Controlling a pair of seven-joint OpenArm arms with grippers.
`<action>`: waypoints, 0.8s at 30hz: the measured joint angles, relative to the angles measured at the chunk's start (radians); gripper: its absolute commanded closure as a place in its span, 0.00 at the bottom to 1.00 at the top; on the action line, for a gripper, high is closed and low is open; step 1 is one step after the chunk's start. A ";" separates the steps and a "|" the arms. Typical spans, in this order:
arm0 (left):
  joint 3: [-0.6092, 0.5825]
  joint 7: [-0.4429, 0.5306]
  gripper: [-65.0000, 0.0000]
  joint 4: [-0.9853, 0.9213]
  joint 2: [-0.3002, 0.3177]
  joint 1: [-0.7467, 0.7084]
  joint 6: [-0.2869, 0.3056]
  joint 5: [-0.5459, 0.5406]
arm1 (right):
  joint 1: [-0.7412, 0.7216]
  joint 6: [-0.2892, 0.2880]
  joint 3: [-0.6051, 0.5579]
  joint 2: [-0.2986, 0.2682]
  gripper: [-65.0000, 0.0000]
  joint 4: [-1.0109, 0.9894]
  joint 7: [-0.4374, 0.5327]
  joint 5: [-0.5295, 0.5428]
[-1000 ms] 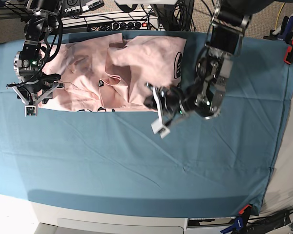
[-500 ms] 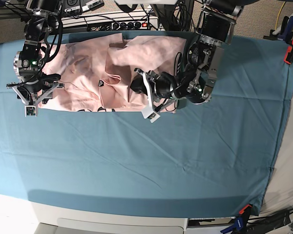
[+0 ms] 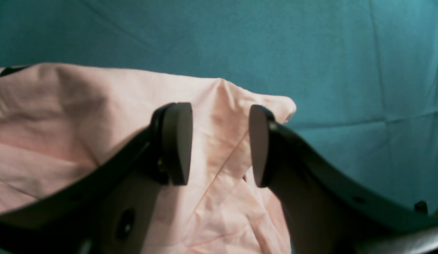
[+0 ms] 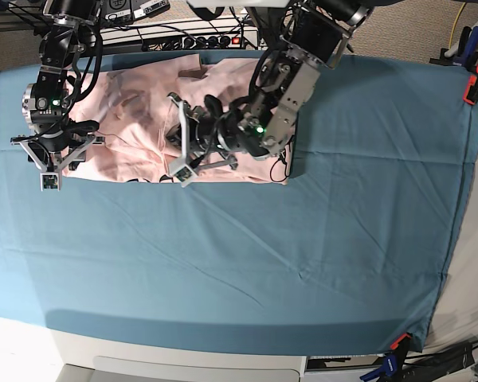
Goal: Fold the T-shirt properly
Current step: 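Press and smooth the folded end with the left gripper onto the stack, then open the left gripper and withdraw it to the table edge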
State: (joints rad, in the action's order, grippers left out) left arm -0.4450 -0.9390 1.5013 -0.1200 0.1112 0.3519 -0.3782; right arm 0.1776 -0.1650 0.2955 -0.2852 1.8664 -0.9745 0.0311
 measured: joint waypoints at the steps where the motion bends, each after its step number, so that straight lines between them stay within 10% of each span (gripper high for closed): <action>1: 0.000 0.005 1.00 0.000 0.000 0.000 0.000 0.002 | 0.000 0.000 0.000 0.000 0.59 0.000 0.000 0.000; 10: 0.000 0.089 1.00 0.000 0.011 0.040 0.000 0.128 | 0.000 0.000 0.000 0.000 0.59 0.000 0.000 0.000; 24: 0.000 -0.048 1.00 0.000 0.081 0.206 -0.026 0.144 | 0.001 -0.003 0.000 -0.003 0.59 0.000 -0.032 -0.099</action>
State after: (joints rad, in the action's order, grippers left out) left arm -0.4450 -0.9871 1.5013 -0.0387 0.3172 0.3260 -0.2344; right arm 0.1783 -0.1684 0.2955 -0.2886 1.8664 -1.0069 -0.0677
